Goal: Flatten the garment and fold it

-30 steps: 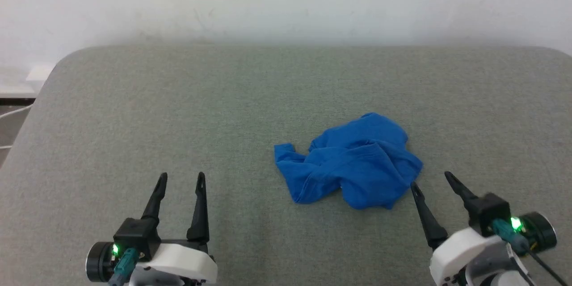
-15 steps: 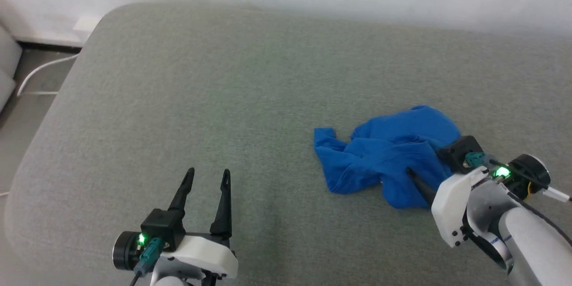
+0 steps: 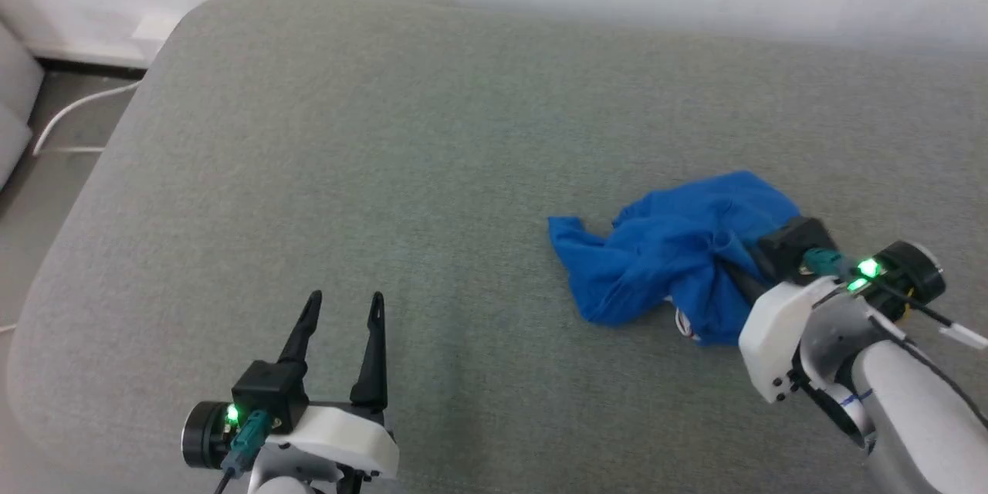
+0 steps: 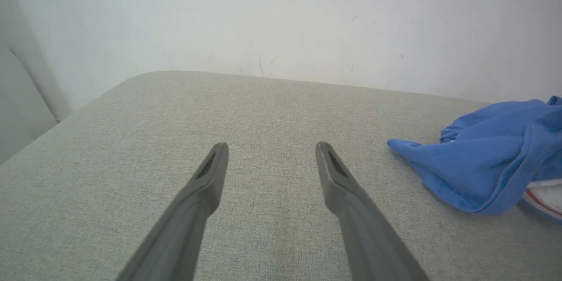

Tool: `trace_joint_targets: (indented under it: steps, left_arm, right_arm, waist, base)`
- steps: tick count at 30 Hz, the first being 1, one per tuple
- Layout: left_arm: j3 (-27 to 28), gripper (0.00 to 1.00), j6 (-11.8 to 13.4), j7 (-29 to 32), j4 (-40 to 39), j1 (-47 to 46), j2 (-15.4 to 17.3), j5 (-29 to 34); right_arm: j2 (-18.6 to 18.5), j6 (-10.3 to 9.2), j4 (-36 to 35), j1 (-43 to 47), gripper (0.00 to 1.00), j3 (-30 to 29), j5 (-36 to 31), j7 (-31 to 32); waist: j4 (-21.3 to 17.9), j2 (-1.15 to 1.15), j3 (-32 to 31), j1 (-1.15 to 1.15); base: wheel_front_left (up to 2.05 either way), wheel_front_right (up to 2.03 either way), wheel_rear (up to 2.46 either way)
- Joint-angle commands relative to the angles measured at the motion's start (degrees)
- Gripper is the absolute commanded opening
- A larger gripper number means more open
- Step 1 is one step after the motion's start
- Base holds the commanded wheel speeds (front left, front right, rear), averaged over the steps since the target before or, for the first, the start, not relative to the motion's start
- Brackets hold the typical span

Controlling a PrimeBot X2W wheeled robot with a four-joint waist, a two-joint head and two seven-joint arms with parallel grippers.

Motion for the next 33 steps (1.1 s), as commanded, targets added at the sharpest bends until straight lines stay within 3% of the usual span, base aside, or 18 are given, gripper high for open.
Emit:
trace_joint_targets:
  steps: [1,5,11,15,20,27,33]
  left_arm:
    - [0.5,1.00,-0.6,-0.3,0.2,0.5,-0.3,0.7]
    - [1.6,1.00,-1.1,-0.3,0.3,1.4,-0.5,0.7]
    - [2.4,1.00,-2.0,-0.3,0.6,2.1,-0.8,1.1]
    - [2.3,1.00,-2.5,-0.3,0.7,1.8,-1.1,1.6]
    - [2.1,1.00,-3.0,-0.3,0.9,1.4,-1.5,2.0]
    - [1.6,1.00,-3.5,-0.3,1.5,0.2,-2.0,2.2]
    - [1.7,1.00,-3.6,-0.3,1.9,-1.0,-2.4,2.0]
  right_arm:
    - [0.3,-0.12,-2.0,0.6,0.00,-1.8,-0.6,-1.2]
    - [1.3,-0.12,-8.4,4.2,0.00,-7.6,-2.2,-2.6]
    - [6.2,-0.12,-16.0,12.2,0.00,-18.4,-1.4,-2.7]
    - [7.4,-0.12,-17.3,14.6,0.00,-21.3,-3.9,-4.0]
    - [7.5,-0.12,-18.1,11.9,0.00,-22.6,-12.2,-5.9]
    - [9.4,-0.12,-14.3,4.3,0.00,-17.9,-22.4,-6.9]
    - [10.1,-0.12,-2.8,-1.8,0.00,-6.2,-28.7,-8.1]
  waist:
    - [-3.1,0.00,-2.3,-0.01]
    - [-6.6,0.00,-3.9,-0.01]
    - [-11.5,0.00,-5.6,-0.01]
    - [-13.1,0.00,-5.4,-0.01]
    - [-13.2,0.00,-4.6,-0.01]
    - [-10.0,0.00,-1.7,-0.01]
    - [-6.2,0.00,0.7,-0.01]
  base:
    - [0.00,0.00,0.00]
    - [0.00,0.00,0.00]
    - [0.00,0.00,0.00]
    - [0.00,0.00,0.00]
    - [0.00,0.00,0.00]
    - [0.00,0.00,0.00]
    - [0.00,0.00,0.00]
